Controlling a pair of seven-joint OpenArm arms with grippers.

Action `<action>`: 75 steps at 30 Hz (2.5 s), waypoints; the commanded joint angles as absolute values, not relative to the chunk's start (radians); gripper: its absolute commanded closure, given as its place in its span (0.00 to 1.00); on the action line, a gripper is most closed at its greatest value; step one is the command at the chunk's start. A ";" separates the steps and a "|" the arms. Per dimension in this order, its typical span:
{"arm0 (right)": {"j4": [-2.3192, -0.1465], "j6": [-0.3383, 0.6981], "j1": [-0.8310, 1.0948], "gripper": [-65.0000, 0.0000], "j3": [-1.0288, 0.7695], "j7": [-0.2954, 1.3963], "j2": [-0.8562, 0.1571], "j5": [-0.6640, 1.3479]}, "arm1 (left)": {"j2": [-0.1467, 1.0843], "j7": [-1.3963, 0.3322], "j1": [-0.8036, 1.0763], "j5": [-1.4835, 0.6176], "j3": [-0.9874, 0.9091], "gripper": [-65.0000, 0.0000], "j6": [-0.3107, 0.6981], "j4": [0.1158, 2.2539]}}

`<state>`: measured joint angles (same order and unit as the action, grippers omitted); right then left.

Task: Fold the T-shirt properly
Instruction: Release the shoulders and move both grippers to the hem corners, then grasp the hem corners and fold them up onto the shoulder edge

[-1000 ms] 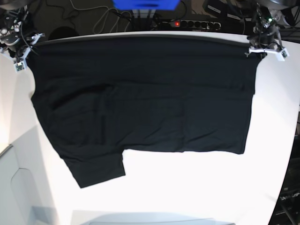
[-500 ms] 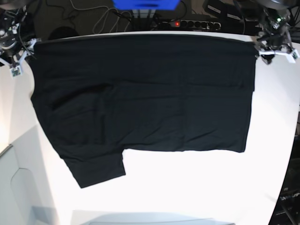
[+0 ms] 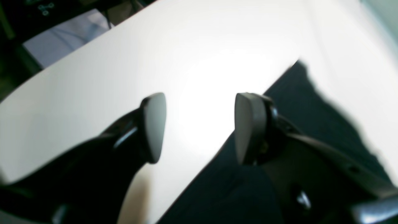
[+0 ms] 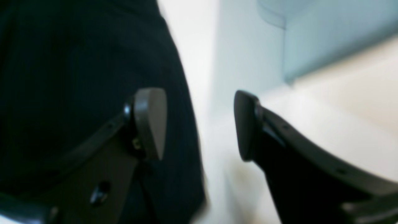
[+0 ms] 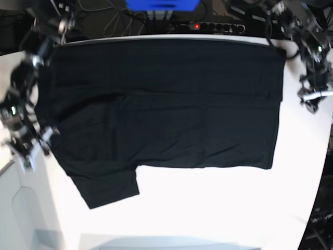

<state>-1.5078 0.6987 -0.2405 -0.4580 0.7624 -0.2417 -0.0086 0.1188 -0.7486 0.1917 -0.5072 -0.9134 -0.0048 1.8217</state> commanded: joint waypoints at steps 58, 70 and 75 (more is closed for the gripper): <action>-0.641 0.473 -0.598 1.00 -0.186 0.185 -0.294 -0.001 | 0.389 -0.248 -0.575 -0.527 0.041 1.00 -0.002 0.633; -1.033 0.479 -0.410 1.00 -0.249 0.189 -0.294 0.005 | 0.384 -0.524 -0.352 -0.527 -0.262 1.00 -0.004 1.101; -1.199 0.479 -0.288 1.00 -0.251 0.186 -0.294 0.005 | 0.367 -0.539 -0.248 -0.527 -0.334 1.00 -0.001 1.231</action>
<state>-1.1797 0.4767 -0.2699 -0.2459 0.2138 -0.2798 -0.0071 0.3546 -0.5564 -0.2329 -0.5243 -0.3283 -0.0044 1.2121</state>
